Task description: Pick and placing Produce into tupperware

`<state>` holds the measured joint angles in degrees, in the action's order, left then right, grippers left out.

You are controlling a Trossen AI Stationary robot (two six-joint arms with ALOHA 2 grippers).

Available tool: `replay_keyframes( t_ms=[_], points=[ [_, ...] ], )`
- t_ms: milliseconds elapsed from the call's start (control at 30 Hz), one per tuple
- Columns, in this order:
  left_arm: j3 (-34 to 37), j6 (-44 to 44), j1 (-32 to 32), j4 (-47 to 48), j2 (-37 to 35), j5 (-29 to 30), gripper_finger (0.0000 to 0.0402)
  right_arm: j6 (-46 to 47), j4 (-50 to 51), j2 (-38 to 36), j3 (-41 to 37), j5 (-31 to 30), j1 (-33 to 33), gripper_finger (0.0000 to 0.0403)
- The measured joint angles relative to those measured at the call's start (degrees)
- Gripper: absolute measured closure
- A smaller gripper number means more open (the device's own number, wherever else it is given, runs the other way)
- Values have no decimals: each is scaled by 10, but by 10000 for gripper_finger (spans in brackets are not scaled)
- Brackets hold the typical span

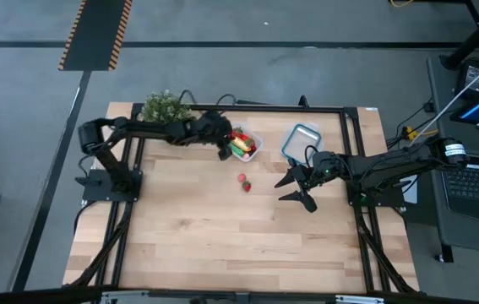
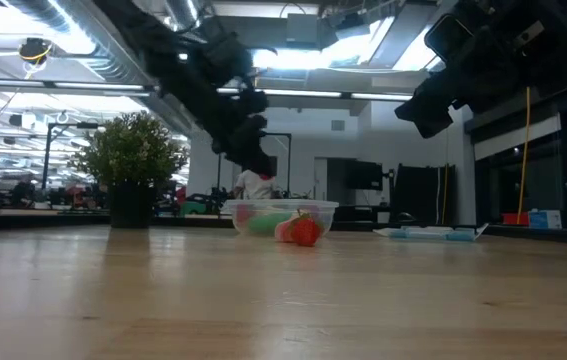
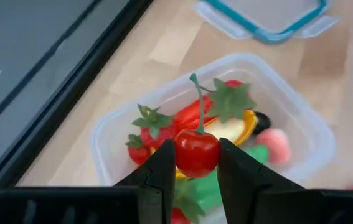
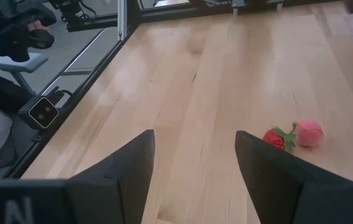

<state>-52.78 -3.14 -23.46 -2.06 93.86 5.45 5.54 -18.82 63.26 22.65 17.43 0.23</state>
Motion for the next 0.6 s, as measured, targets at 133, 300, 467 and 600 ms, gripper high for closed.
replay_keyframes(
  t_ms=[133,300,467,600],
  points=[
    [-75,-4,-13,75,37,8,317,0,1,0,0,0,0,178],
    [-124,-11,-26,129,65,24,317,0,3,0,0,0,0,178],
    [-135,-6,-38,155,91,24,317,0,4,0,0,0,0,178],
    [-135,-4,-46,157,106,29,317,0,5,0,0,0,0,178]
  ],
)
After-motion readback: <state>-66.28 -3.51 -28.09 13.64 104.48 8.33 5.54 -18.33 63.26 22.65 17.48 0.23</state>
